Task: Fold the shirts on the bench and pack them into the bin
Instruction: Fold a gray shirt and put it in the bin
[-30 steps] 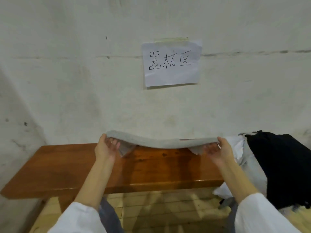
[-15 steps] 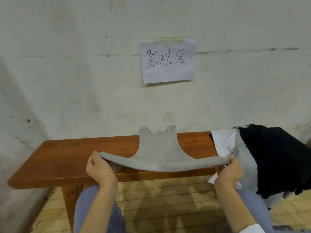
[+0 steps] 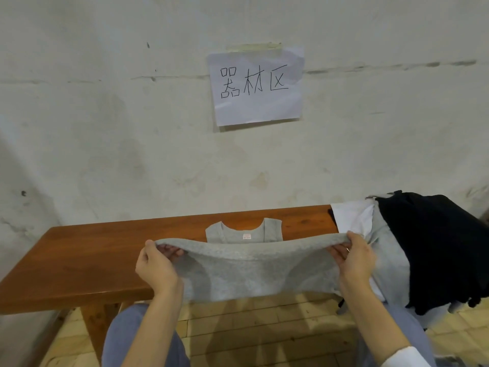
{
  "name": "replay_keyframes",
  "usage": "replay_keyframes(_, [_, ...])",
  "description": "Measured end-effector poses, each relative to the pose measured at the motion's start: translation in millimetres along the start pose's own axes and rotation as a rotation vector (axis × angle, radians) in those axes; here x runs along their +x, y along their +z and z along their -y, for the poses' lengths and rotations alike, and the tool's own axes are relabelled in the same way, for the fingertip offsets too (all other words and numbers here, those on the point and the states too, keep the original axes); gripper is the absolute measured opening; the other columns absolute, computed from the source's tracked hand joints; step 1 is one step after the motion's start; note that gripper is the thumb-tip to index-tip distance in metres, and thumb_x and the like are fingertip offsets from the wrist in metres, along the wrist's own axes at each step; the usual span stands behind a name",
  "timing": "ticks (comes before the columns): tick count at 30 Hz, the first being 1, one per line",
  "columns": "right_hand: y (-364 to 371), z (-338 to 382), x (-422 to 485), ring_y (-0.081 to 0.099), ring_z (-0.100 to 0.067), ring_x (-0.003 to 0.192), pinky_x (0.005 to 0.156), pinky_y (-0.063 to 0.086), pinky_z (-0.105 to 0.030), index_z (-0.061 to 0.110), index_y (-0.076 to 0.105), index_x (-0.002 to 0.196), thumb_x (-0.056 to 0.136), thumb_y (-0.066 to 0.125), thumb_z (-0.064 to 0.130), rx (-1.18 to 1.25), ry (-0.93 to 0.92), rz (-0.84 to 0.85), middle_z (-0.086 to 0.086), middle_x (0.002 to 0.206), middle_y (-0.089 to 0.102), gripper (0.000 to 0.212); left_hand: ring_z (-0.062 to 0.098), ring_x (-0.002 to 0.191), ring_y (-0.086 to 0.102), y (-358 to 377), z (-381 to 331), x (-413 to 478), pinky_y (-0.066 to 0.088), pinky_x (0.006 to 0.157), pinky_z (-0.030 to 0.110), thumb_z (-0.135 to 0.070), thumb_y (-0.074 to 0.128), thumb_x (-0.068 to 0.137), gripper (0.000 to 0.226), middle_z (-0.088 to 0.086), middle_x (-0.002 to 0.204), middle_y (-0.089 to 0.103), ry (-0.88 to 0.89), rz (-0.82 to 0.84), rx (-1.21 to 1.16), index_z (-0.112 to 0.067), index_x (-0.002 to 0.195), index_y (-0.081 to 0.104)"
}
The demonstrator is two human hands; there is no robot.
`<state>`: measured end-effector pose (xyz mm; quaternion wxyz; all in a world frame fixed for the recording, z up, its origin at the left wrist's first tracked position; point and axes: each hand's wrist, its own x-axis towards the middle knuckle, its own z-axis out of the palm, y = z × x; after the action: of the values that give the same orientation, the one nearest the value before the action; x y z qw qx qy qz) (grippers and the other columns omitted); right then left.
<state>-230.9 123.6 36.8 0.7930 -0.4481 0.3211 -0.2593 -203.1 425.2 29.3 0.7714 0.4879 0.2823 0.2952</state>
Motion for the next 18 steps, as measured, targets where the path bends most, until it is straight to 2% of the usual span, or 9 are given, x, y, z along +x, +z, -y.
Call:
replay_keyframes(3, [26, -2, 27, 0.061, -0.016, 0.068, 0.064, 0.059, -0.03, 0.008, 0.058, 0.088, 0.094, 0.052, 0.014, 0.008, 0.012, 0.012, -0.006, 0.076, 0.059, 0.01, 0.013, 0.051, 0.059, 18, 5, 24, 0.053, 0.049, 0.023, -0.024, 0.043, 0.1, 0.031, 0.006, 0.068, 0.061, -0.017, -0.004, -0.01, -0.011, 0.076, 0.057])
replay_keyframes(5, [51, -11, 57, 0.063, -0.019, 0.073, 0.061, 0.058, -0.027, 0.001, 0.059, 0.103, 0.096, 0.049, 0.015, -0.003, 0.063, 0.062, -0.011, 0.084, 0.062, 0.018, 0.02, 0.06, 0.062, 39, 15, 51, 0.056, 0.053, 0.026, -0.024, 0.041, 0.101, 0.03, 0.009, 0.073, 0.06, -0.096, 0.034, -0.005, -0.007, 0.082, 0.056])
replay_keyframes(8, [75, -44, 84, 0.06, -0.023, 0.096, 0.082, 0.052, -0.031, 0.002, 0.051, 0.127, 0.101, 0.042, 0.026, -0.284, 0.12, 0.159, -0.012, 0.113, 0.059, 0.036, 0.024, 0.086, 0.061, 57, 51, 78, 0.053, 0.075, 0.033, -0.027, 0.04, 0.101, 0.027, 0.008, 0.089, 0.06, -0.224, 0.2, 0.192, -0.005, 0.107, 0.054])
replay_keyframes(9, [76, -58, 83, 0.057, -0.026, 0.105, 0.089, 0.048, -0.035, 0.004, 0.05, 0.128, 0.102, 0.04, 0.03, -0.48, 0.095, 0.204, -0.009, 0.118, 0.057, 0.038, 0.024, 0.097, 0.059, 59, 67, 81, 0.051, 0.085, 0.036, -0.026, 0.042, 0.101, 0.025, 0.007, 0.099, 0.06, -0.164, 0.279, 0.374, -0.008, 0.114, 0.052])
replay_keyframes(11, [73, -95, 73, 0.049, -0.029, 0.123, 0.1, 0.04, -0.039, 0.009, 0.049, 0.13, 0.101, 0.038, 0.035, -0.879, -0.043, 0.383, -0.008, 0.128, 0.053, 0.04, 0.019, 0.119, 0.051, 56, 95, 77, 0.042, 0.103, 0.038, -0.026, 0.046, 0.099, 0.03, -0.001, 0.125, 0.054, 0.111, 0.516, 0.707, -0.016, 0.127, 0.049])
replay_keyframes(13, [68, -127, 63, 0.026, -0.029, 0.141, 0.115, 0.02, -0.04, 0.011, 0.032, 0.144, 0.1, 0.034, 0.044, -1.275, -0.233, 0.485, -0.011, 0.151, 0.032, 0.055, 0.01, 0.137, 0.031, 54, 119, 77, 0.025, 0.115, 0.034, -0.043, 0.039, 0.097, 0.047, -0.014, 0.145, 0.034, 0.429, 0.848, 1.047, -0.027, 0.142, 0.038])
replay_keyframes(14, [67, -136, 59, 0.011, -0.029, 0.146, 0.117, 0.006, -0.04, 0.012, 0.019, 0.15, 0.099, 0.029, 0.049, -1.428, -0.312, 0.483, -0.012, 0.157, 0.015, 0.063, 0.009, 0.144, 0.015, 53, 127, 80, 0.011, 0.119, 0.034, -0.053, 0.028, 0.096, 0.056, -0.016, 0.152, 0.017, 0.581, 0.981, 1.262, -0.031, 0.147, 0.027])
replay_keyframes(16, [69, -147, 58, -0.008, -0.029, 0.146, 0.115, -0.01, -0.041, 0.017, 0.0, 0.153, 0.098, 0.019, 0.056, -1.626, -0.384, 0.462, -0.01, 0.159, -0.006, 0.07, 0.008, 0.145, -0.007, 53, 139, 90, -0.008, 0.118, 0.035, -0.057, 0.01, 0.094, 0.061, -0.015, 0.153, -0.007, 0.732, 1.081, 1.55, -0.031, 0.15, 0.007])
replay_keyframes(18, [73, -150, 59, -0.007, -0.031, 0.146, 0.114, -0.011, -0.042, 0.018, 0.002, 0.153, 0.098, 0.019, 0.055, -1.655, -0.409, 0.437, -0.01, 0.16, -0.004, 0.068, 0.01, 0.146, 0.009, 54, 140, 94, 0.003, 0.118, 0.034, -0.05, 0.012, 0.099, 0.057, -0.012, 0.156, 0.01, 0.743, 0.972, 1.477, -0.026, 0.15, 0.017])
